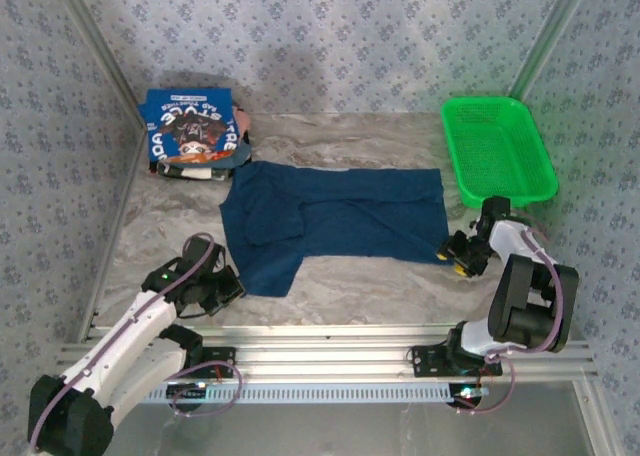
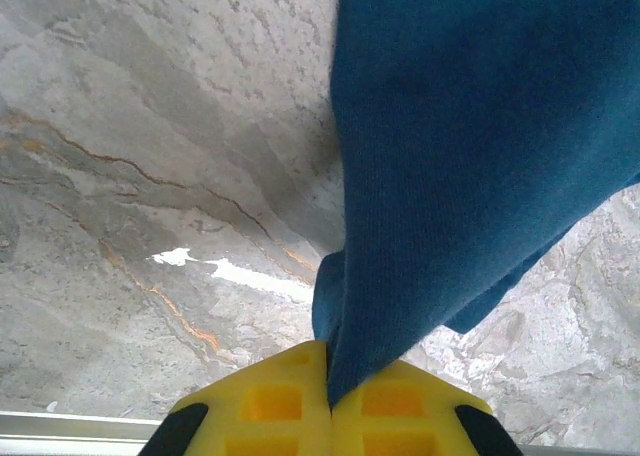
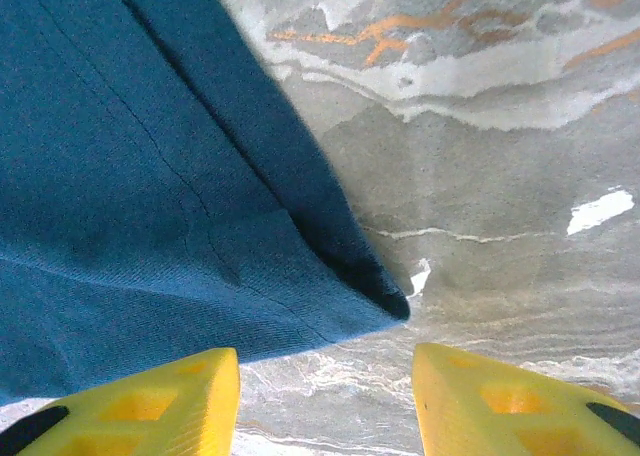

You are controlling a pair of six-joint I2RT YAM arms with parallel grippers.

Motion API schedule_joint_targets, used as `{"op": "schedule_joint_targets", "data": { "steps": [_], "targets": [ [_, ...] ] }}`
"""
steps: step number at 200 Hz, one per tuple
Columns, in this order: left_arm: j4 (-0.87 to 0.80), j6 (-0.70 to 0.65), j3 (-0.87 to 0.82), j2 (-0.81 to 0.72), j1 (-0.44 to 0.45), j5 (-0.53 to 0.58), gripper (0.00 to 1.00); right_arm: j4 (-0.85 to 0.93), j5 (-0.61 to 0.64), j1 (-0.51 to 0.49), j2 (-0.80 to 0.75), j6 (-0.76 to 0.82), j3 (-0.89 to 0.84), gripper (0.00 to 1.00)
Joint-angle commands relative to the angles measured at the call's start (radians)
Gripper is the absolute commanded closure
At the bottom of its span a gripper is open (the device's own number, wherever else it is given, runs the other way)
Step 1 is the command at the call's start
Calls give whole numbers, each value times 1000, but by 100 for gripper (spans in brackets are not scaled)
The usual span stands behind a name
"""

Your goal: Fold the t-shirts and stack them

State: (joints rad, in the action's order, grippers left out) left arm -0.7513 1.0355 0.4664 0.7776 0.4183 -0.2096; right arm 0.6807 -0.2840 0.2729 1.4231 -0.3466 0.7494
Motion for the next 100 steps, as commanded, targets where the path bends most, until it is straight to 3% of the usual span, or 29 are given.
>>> {"op": "schedule_joint_targets", "data": {
  "steps": [1,33,100],
  "targets": [
    [1,-14,2,2,-9,-13,100,-2,3,-8,39,9,-9,51],
    [-7,-17,-3,-2,-12,-13,100,-31,27,-6,109,-1,31,57],
    [-50,-26,2,-47,-40,-7,100,-53,63,-1,219,-23,119,84]
  ]
}}
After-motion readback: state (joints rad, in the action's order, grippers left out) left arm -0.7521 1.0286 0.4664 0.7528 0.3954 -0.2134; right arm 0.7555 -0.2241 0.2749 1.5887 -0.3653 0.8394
